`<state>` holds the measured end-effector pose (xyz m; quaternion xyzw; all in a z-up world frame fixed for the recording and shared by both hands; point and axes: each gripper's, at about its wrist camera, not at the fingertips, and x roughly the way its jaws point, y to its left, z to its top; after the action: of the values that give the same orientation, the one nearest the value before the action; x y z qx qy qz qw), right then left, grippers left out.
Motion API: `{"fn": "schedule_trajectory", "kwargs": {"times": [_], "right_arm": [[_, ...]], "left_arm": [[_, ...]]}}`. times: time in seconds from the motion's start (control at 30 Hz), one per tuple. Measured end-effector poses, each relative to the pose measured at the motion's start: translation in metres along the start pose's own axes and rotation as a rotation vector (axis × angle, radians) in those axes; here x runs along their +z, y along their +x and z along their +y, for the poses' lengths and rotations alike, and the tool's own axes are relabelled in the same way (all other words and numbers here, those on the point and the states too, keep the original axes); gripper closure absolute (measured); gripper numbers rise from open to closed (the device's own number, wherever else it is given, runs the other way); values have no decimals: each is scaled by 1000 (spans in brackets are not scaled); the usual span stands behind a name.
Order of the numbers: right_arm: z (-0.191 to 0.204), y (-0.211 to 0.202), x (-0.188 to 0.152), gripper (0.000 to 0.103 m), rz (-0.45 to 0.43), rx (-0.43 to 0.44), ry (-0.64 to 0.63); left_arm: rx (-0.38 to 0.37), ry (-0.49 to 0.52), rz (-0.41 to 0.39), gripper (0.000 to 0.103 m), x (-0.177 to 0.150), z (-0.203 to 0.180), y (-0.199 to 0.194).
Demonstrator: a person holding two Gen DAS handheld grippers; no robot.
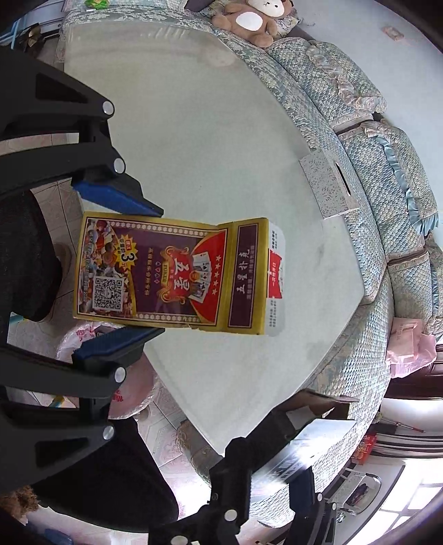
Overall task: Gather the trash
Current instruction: 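Carry the card box and black box down over the trash bin with both tools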
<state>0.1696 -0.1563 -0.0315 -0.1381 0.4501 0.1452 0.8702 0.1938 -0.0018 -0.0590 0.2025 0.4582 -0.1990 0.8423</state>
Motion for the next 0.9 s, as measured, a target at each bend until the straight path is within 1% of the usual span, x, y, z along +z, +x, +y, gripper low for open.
{"fn": "schedule_trajectory", "kwargs": {"times": [0.03,0.37,0.47,0.53,0.77,0.83,0.9], "right_arm": [[2,-2,-4,48,-2,-1,0],[23,-6,-43,48,13,3,0],[26,-3,-56,48,28,26,13],[28,1,-64,48,36,30,20],[30,19,-90,48,63,39,61],[33,26,-99,48,72,31,68],[33,33,-108,48,82,24,74]], "left_arm": [[3,-2,-1,43,-3,-3,-1],[-60,-5,-1,43,-33,-34,1],[-93,-5,18,43,-40,-41,9],[-96,1,27,43,-46,-46,14],[-126,-3,76,43,-70,-67,37],[-146,-2,94,43,-77,-73,46],[-146,3,104,43,-84,-81,55]]}}
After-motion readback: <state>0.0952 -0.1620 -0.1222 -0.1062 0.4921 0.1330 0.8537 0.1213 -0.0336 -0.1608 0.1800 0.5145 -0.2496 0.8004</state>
